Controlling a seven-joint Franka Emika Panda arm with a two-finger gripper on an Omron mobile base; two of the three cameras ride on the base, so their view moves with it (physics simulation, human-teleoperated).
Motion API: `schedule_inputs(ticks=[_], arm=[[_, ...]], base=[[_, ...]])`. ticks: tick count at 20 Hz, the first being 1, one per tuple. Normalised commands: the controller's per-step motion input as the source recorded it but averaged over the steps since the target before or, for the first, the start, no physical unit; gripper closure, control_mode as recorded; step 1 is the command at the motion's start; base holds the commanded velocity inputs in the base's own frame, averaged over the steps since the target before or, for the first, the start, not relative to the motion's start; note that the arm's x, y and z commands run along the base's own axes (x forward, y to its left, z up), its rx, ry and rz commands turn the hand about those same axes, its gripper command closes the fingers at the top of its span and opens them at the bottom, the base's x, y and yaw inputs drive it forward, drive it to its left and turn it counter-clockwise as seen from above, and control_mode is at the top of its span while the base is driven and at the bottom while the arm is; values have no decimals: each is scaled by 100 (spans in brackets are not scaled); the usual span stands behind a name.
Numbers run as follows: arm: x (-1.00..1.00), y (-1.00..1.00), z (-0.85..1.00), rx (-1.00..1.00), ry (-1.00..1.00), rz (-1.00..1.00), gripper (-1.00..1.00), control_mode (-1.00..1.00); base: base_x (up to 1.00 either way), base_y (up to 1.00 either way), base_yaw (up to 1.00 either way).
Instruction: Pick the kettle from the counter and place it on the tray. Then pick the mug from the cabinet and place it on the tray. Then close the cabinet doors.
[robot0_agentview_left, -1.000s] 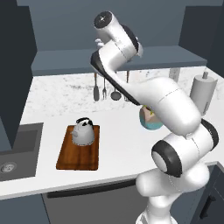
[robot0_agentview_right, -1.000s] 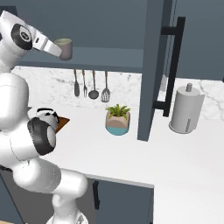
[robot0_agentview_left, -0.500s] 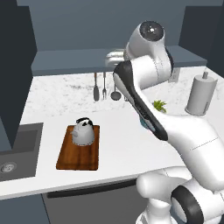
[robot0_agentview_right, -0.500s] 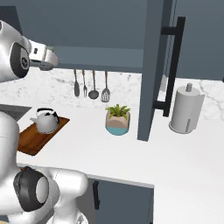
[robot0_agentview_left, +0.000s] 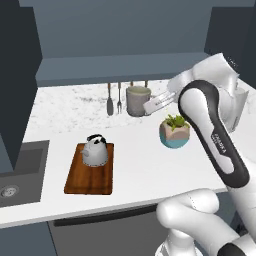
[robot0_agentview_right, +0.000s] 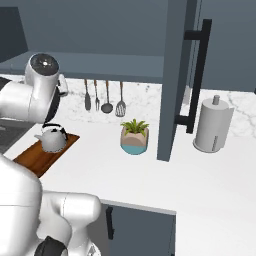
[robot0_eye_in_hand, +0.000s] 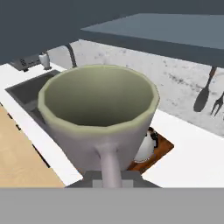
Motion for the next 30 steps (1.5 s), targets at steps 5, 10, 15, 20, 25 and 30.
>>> schedule_inputs(ticks=[5,10,15,20,25,30], arm=[[3,52,-72,0,19,56,100,-100],[46,66,-88,0,11,26,100,-100],[36,49,-89,-2,1,14,100,-100],[22,36,-76,-4,0,6,100,-100],[16,25,-60,-2,0,0,100,-100],[26,17,-45,0,-2,0,100,-100]], base=[[0,0,0],[0,0,0],[0,0,0],[0,0,0],[0,0,0],[0,0,0]])
